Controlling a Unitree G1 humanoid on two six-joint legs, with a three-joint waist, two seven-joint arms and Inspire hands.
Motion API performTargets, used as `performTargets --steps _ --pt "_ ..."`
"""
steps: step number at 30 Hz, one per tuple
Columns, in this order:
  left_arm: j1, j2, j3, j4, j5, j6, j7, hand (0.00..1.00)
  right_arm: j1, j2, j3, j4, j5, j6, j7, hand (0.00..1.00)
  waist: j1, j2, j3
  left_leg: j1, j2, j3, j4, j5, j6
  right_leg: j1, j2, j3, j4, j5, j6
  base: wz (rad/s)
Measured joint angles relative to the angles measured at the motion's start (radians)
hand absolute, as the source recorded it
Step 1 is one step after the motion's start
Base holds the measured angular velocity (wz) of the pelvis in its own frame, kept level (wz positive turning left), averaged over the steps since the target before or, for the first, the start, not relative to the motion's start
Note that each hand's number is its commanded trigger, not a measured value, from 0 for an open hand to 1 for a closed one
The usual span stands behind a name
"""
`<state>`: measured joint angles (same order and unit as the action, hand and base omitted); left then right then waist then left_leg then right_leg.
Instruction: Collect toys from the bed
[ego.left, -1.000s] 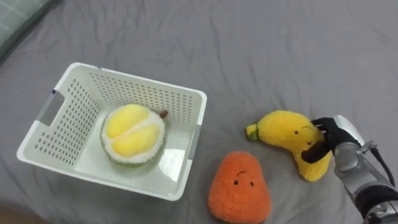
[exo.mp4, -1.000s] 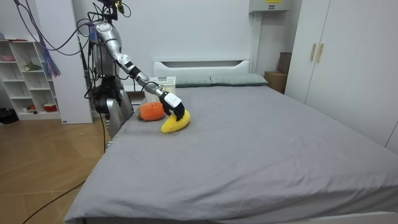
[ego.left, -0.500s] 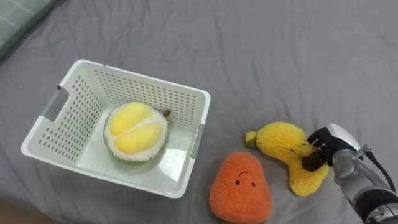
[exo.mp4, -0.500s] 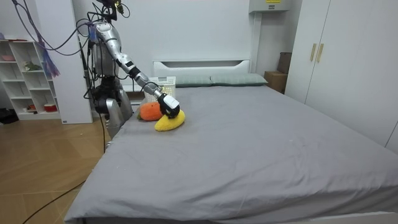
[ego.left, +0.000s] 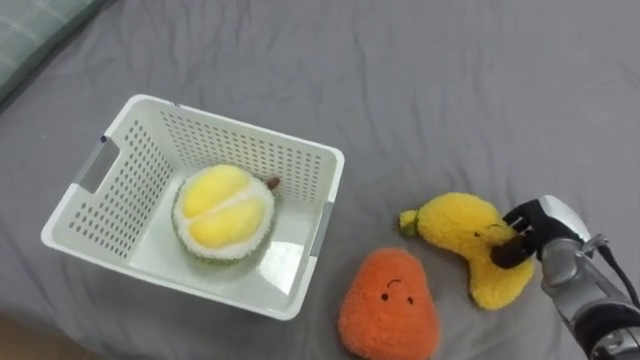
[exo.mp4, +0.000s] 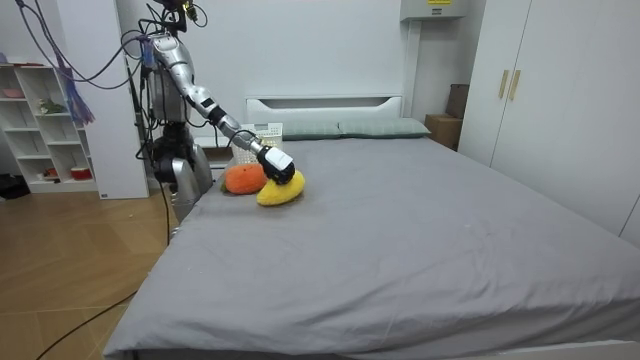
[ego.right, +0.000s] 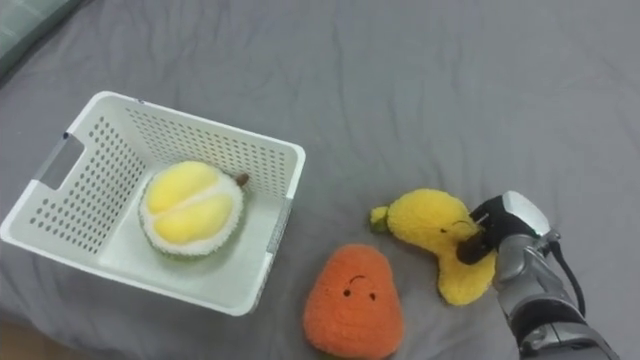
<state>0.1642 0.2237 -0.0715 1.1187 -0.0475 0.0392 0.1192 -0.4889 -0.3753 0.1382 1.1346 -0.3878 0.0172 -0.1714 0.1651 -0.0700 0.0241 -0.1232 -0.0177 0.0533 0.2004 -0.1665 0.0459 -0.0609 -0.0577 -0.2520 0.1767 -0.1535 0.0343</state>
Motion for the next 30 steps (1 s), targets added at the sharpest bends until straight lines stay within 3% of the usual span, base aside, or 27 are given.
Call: performTargets --steps 4,9,10,14,24,30 --pt "-0.01 -0.003 0.029 0.0 0.016 0.0 0.001 0.0 0.001 0.0 -0.003 -0.136 0.053 0.001 0.0 1.0 -0.023 0.0 -0.0023 0.042 0.001 0.001 -0.006 0.0 -0.001 0.044 0.002 -0.002 -0.008 -0.002 -0.002 0.0" --pt "-0.018 -0.004 0.057 -0.043 0.016 -0.002 0.001 0.0 0.029 0.0 -0.003 -0.325 0.078 0.002 -0.002 1.0 -0.028 -0.009 -0.0157 0.083 0.001 -0.003 -0.018 0.001 -0.002 0.08 0.003 -0.002 -0.008 -0.002 -0.002 0.0" --pt "-0.019 -0.005 0.064 -0.048 0.021 -0.002 0.001 0.0 0.04 0.0 -0.006 -0.39 0.078 0.006 -0.001 1.0 -0.03 -0.01 -0.0225 0.084 0.0 -0.004 -0.018 0.001 -0.002 0.081 0.003 0.0 -0.008 -0.002 -0.002 0.0" --pt "-0.014 -0.009 0.089 -0.068 0.029 -0.001 0.001 0.0 0.079 0.001 -0.007 -0.599 0.072 0.006 -0.001 1.0 -0.042 -0.007 -0.0278 0.116 0.0 -0.001 -0.026 0.001 -0.002 0.109 0.004 0.006 -0.009 -0.001 -0.002 0.0" --pt "-0.006 -0.01 0.105 -0.082 0.043 0.005 0.011 0.0 0.089 0.005 -0.004 -0.762 0.076 0.021 0.033 1.0 -0.045 0.004 -0.0239 0.136 0.0 -0.001 -0.034 0.001 -0.002 0.131 0.004 0.004 -0.009 -0.001 -0.002 0.0" --pt "0.002 -0.014 0.105 -0.078 0.045 0.013 0.011 0.0 0.089 0.012 0.006 -0.843 0.055 0.047 0.044 1.0 -0.024 0.009 -0.0206 0.138 0.0 0.0 -0.034 0.001 -0.002 0.131 0.004 0.004 -0.01 -0.001 -0.002 0.0"
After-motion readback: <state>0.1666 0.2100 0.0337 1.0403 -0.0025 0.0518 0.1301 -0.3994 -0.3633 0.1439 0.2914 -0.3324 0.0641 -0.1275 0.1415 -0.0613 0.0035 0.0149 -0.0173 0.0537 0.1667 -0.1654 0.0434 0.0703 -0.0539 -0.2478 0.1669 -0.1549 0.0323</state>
